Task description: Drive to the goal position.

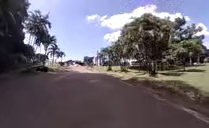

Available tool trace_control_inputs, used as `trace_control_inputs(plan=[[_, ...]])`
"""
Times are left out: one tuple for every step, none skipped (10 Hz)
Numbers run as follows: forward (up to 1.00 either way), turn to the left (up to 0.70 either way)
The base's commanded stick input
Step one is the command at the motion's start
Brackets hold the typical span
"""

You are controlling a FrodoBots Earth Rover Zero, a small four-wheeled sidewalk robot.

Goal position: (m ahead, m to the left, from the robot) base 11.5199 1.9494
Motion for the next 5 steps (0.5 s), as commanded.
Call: trace_control_inputs(plan=[[0.70,0.00],[0.70,0.00],[0.70,0.00],[0.70,0.00],[0.70,0.00]])
